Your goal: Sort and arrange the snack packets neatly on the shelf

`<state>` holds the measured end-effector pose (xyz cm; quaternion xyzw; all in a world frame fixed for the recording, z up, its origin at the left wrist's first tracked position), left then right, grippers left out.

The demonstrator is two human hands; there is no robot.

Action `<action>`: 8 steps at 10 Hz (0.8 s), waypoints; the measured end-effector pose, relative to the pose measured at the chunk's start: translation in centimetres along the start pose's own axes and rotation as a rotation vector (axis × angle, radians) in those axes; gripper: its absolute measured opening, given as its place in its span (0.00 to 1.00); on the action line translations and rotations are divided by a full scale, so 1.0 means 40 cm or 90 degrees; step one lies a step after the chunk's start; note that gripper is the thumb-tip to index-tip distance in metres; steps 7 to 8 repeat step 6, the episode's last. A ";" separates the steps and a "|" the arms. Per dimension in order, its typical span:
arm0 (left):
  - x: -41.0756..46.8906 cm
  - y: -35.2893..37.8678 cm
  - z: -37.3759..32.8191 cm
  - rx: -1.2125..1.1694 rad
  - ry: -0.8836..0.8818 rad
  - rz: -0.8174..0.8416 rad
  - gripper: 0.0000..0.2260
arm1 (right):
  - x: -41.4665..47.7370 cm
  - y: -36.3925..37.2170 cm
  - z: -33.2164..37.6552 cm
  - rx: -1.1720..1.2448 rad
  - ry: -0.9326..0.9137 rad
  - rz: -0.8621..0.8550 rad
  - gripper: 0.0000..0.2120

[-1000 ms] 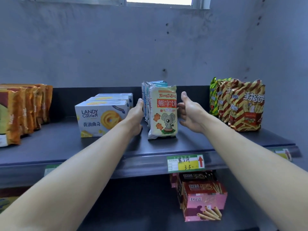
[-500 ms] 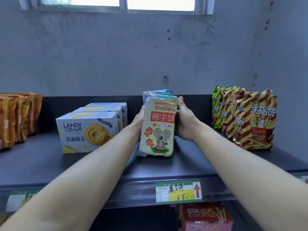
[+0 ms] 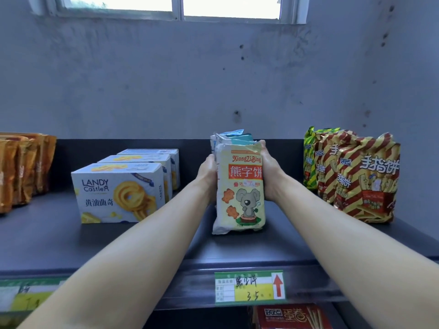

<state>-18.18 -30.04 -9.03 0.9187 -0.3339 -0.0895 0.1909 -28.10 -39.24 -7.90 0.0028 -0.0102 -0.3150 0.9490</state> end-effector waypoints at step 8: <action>-0.160 -0.010 -0.043 -0.020 0.023 -0.002 0.21 | -0.098 0.013 0.007 0.037 0.019 0.011 0.38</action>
Point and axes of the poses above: each hand's wrist, its own x-axis towards the middle knuckle, its own y-axis out of the palm, z = x × y, the point moved 3 cm from there along x, towards the middle knuckle, and after that the axes turned 15 degrees about -x, right-handed, at the moved point
